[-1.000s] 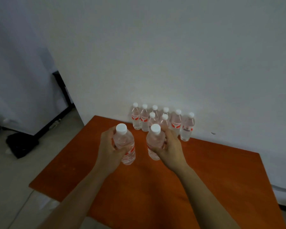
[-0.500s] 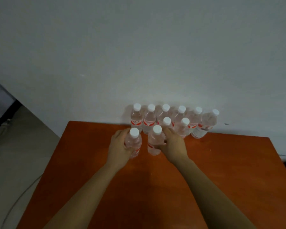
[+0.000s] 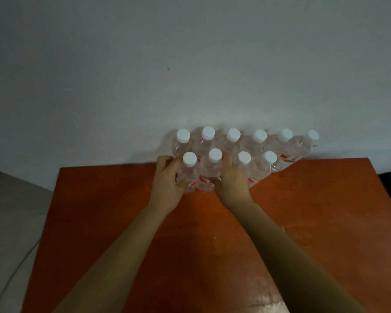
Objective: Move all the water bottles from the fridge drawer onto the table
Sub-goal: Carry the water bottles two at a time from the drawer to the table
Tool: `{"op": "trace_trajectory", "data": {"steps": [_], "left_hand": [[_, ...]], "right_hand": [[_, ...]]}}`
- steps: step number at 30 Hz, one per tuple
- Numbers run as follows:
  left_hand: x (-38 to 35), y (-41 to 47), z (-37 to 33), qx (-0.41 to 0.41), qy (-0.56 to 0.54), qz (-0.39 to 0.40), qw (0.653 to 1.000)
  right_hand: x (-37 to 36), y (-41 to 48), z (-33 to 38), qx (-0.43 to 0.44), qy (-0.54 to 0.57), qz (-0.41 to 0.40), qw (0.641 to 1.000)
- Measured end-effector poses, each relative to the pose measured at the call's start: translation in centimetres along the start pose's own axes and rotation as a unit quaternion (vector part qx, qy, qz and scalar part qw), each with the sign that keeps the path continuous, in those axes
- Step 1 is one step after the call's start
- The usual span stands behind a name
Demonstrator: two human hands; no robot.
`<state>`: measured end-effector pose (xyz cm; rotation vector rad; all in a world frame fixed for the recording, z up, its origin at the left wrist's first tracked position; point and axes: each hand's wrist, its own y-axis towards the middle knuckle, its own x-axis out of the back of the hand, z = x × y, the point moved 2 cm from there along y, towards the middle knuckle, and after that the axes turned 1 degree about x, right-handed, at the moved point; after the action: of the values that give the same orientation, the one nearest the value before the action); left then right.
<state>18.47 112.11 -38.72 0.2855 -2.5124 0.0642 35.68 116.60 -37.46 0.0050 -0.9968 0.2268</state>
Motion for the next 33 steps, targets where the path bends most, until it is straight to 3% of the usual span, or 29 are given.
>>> {"op": "trace_trajectory", "data": {"steps": [10, 15, 22, 27, 33], "left_hand": [[-0.7, -1.1, 0.3, 0.008, -0.007, 0.007, 1.000], [0.7, -2.6, -1.8, -0.041, 0.037, -0.016, 0.998], [1.2, -6.2, -10.1, -0.140, 0.199, -0.052, 0.969], [-3.6, -11.3, -19.6, -0.193, 0.261, -0.058, 0.944], [-15.8, -23.5, -33.3, -0.300, 0.265, -0.023, 0.916]], "right_hand": [[-0.4, -1.3, 0.7, -0.006, -0.083, -0.024, 0.996], [2.3, -3.2, 0.8, 0.064, -0.051, -0.027, 0.996], [11.1, -10.0, -3.1, 0.105, -0.080, -0.167, 0.977], [19.4, -19.0, -10.9, 0.027, -0.191, -0.261, 0.946], [30.0, -37.7, -23.2, -0.113, -0.254, -0.370, 0.886]]}}
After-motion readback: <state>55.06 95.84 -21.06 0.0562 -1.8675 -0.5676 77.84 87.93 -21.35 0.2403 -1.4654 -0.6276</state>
